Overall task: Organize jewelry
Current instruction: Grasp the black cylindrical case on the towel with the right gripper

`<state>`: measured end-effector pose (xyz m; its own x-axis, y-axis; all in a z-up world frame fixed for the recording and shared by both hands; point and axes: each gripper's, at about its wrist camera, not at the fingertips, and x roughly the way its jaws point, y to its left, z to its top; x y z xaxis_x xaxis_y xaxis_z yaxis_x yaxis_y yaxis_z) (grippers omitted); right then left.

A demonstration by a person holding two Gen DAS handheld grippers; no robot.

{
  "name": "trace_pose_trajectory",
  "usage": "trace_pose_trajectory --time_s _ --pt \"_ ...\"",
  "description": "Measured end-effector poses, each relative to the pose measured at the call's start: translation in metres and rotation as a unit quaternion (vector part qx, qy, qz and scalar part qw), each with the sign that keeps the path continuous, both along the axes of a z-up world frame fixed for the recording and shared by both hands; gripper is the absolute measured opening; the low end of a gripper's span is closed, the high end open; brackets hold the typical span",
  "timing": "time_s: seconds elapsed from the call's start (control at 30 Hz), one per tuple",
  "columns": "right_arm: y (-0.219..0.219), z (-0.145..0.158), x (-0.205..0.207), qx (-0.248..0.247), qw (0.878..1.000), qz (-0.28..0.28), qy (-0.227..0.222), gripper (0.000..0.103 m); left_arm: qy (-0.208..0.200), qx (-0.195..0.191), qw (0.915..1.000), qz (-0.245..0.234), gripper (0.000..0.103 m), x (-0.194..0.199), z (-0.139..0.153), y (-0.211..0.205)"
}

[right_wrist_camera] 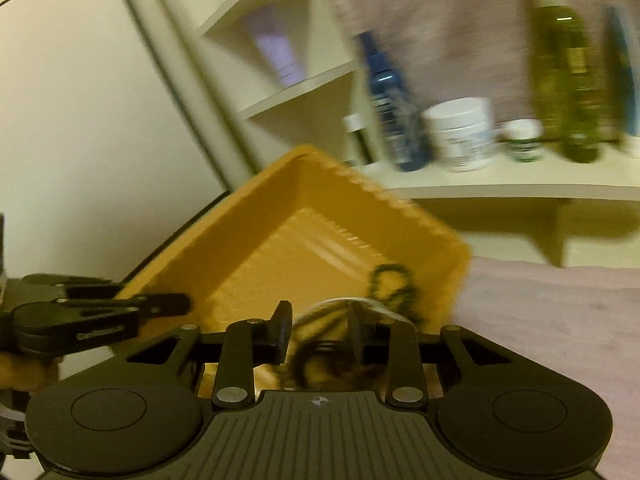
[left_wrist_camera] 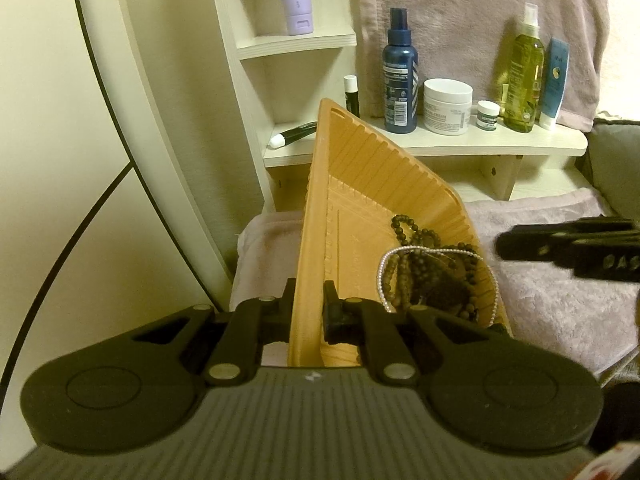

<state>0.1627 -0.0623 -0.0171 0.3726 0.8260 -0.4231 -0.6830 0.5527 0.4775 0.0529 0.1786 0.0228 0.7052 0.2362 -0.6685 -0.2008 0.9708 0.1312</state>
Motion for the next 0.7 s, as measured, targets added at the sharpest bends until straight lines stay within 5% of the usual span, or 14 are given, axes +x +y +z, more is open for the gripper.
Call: trace_pose_trajectory --time_s 0.37,0.7 --pt "-0.083 -0.019 -0.018 -0.060 0.991 -0.114 -0.031 0.033 0.000 0.003 1.0000 -0.001 0.010 0.000 0.000 -0.001" --pt "-0.141 -0.044 -0.018 -0.196 0.950 -0.225 -0.090 0.043 -0.001 0.005 1.0000 -0.001 0.010 0.000 0.000 -0.003"
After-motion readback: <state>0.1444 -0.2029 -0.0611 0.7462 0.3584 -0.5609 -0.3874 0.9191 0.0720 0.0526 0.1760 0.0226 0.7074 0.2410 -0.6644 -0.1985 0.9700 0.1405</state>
